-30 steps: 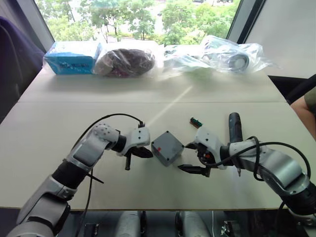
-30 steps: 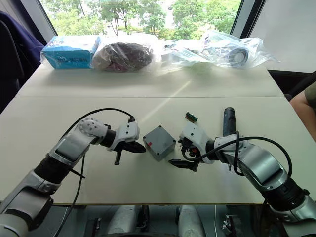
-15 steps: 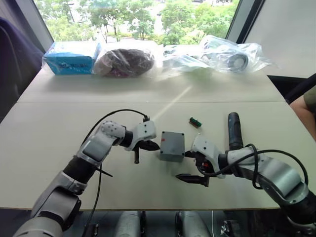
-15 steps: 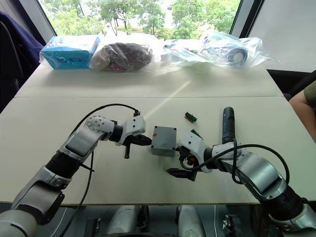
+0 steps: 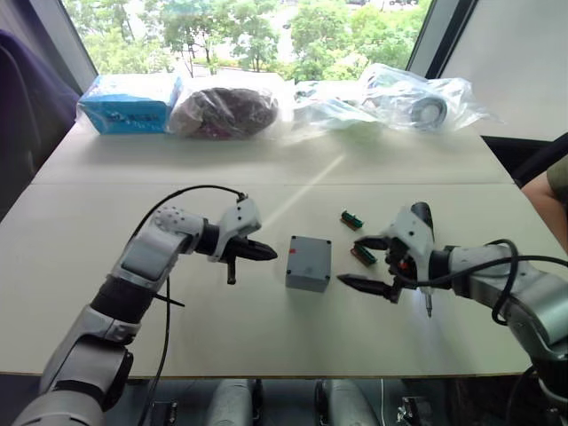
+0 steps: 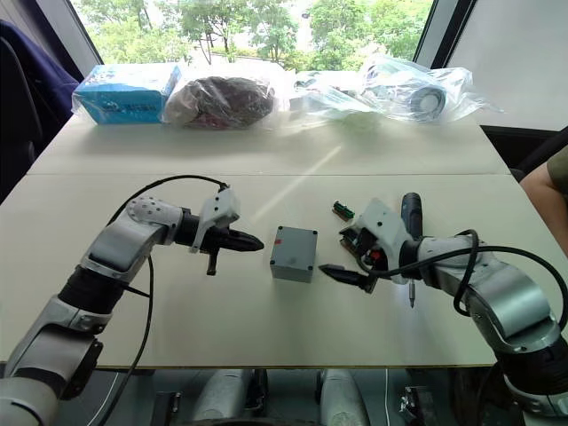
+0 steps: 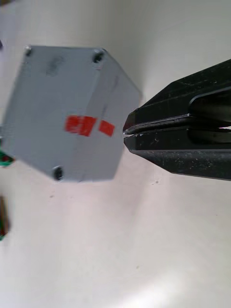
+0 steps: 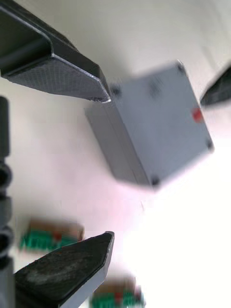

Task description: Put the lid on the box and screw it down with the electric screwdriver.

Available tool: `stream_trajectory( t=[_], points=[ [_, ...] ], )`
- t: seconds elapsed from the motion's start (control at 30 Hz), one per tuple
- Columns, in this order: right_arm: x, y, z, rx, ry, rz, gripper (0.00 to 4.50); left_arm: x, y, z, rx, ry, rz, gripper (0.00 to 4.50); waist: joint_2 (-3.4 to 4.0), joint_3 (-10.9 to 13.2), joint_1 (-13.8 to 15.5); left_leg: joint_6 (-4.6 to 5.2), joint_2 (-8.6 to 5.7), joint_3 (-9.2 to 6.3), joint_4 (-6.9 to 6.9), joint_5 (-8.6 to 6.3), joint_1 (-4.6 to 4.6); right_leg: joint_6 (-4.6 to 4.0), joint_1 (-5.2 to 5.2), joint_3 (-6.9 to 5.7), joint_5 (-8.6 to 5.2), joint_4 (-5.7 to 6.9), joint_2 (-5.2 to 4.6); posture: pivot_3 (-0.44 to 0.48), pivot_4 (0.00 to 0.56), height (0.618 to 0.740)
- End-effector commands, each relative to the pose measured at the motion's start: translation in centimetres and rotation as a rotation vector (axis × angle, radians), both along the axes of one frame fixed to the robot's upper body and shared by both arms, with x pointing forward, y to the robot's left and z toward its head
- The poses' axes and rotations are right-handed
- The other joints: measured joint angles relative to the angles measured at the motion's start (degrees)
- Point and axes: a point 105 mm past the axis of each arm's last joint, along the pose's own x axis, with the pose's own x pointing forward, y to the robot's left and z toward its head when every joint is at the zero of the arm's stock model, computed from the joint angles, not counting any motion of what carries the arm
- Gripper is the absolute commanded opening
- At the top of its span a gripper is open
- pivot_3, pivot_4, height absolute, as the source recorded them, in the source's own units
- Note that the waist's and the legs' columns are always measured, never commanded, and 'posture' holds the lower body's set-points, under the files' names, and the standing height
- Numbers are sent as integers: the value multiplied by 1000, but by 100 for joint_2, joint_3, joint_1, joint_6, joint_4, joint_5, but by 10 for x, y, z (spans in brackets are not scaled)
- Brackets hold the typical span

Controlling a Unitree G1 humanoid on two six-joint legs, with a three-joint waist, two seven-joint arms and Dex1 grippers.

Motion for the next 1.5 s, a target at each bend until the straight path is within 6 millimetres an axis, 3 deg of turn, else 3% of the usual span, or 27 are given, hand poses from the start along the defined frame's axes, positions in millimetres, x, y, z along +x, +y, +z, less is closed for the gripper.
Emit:
stream_trajectory(
  t=[0.03, 0.1, 0.37, 0.73, 0.83, 0.9, 0.93, 1.17, 1.5],
  points=[
    [22, -20, -10, 38, -68, -148, 4479, -5, -18, 32, -105, -54, -53, 0, -1, -1, 5, -6, -1, 0, 0, 4, 0, 0, 1, 0, 0, 0, 0, 0, 150, 740],
    [27, -21, -16, 49, -74, -170, 4479, -7, -23, 33, -102, -62, -66, 0, -1, -1, -5, -14, -2, 0, 0, 8, 0, 0, 0, 0, 0, 0, 0, 0, 150, 740],
    [35, -20, -24, 78, -81, -188, 1775, -12, -26, 29, -86, -58, -79, 0, 0, -1, -10, -27, 5, 3, -3, 16, 5, 1, -2, 5, 0, 1, 10, 0, 150, 740],
    [39, -18, -28, 91, -74, -201, 1775, -11, -27, 25, -81, -56, -70, 0, 0, -1, -9, -26, 3, 3, -2, 15, 6, 1, 0, 5, 0, 2, 7, 0, 150, 740],
    [41, -17, -28, 100, -76, -206, 959, -11, -27, 25, -82, -54, -68, 0, 0, -1, -8, -27, 3, 3, -2, 16, 6, 0, 0, 5, 0, 1, 7, 0, 150, 740],
    [42, -16, -27, 109, -79, -204, 186, -11, -27, 24, -82, -52, -68, 0, 0, -1, -8, -27, 3, 2, -2, 16, 6, 1, 0, 5, 0, 2, 7, 0, 150, 740],
    [42, -16, -27, 111, -80, -204, 75, -11, -27, 24, -82, -52, -68, 0, 0, -1, -8, -26, 3, 3, -2, 15, 6, 1, 0, 5, 0, 2, 7, 0, 150, 740],
    [39, -15, -26, 116, -80, -192, 75, -11, -26, 23, -78, -46, -63, 0, 0, -1, -8, -27, 3, 3, -2, 16, 6, 1, 0, 5, 0, 2, 7, 0, 150, 740],
    [38, -15, 18, 137, -205, -149, 75, -6, -21, 23, -88, -34, -40, 0, 0, -1, -13, -26, 3, 3, -2, 15, 6, 1, 0, 5, 0, 2, 7, 0, 150, 740]
  ],
)
